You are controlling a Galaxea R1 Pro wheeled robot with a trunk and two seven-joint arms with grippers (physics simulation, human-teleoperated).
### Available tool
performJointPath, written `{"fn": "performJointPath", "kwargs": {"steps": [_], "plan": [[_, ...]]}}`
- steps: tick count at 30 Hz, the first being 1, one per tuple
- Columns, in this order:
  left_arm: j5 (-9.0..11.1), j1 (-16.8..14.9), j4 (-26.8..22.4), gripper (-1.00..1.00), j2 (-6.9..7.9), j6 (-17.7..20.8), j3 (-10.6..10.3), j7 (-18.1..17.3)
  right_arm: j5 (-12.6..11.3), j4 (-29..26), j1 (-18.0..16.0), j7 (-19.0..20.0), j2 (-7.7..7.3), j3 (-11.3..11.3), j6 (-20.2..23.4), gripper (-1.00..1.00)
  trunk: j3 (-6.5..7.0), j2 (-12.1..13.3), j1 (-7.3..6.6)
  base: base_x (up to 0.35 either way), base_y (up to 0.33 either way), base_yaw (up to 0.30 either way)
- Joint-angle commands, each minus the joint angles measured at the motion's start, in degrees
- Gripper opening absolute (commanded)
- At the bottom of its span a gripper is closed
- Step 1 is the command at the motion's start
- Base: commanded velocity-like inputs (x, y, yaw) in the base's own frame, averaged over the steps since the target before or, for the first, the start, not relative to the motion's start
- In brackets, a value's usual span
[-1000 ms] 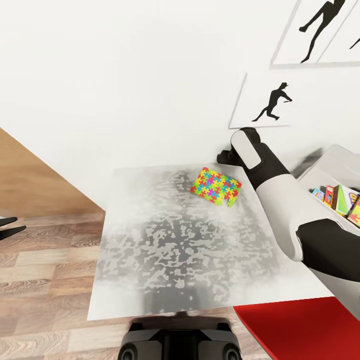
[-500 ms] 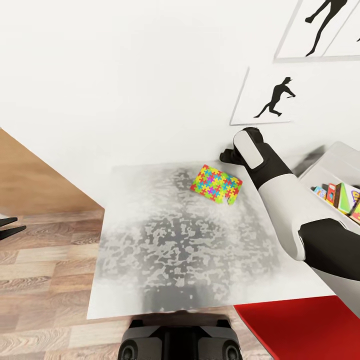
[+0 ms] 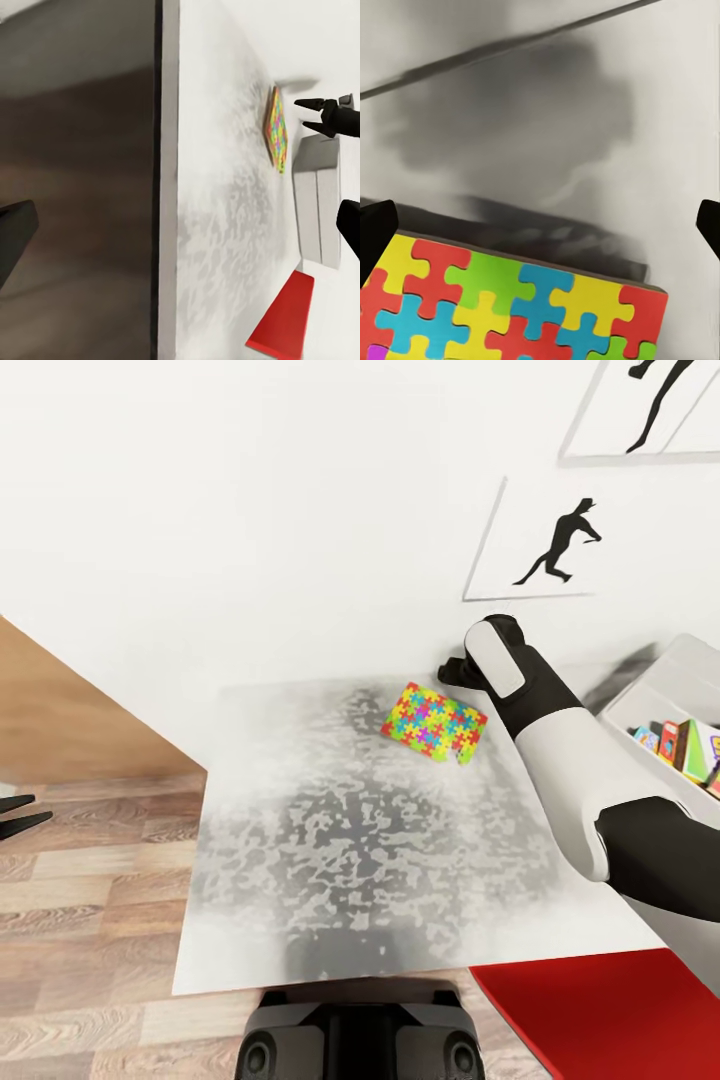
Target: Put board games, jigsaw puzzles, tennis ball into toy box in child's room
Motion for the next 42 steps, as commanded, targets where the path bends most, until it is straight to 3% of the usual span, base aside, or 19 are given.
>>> {"fn": "performJointPath", "kwargs": {"steps": [1,19,42], "plan": [[0.03,-0.03,0.0,1.0,0.03,0.61,-0.05,-0.21,-0.59,-0.03,-0.06,-0.6,-0.03,0.2,0.08,1.0,-0.17,-0.1,0.03,0.0,0.0,0.0],[-0.05,-0.03,0.0,1.0,0.01,0.61,-0.05,-0.21,-0.67,-0.03,-0.07,-0.63,-0.33,-0.12,0.06,1.0,-1.8,-0.1,0.03,0.0,0.0,0.0],[-0.11,-0.03,0.0,1.0,0.02,0.52,-0.05,-0.21,-0.68,-0.03,-0.07,-0.57,-0.27,-0.19,0.06,1.0,-2.13,-0.1,0.03,0.0,0.0,0.0]]}}
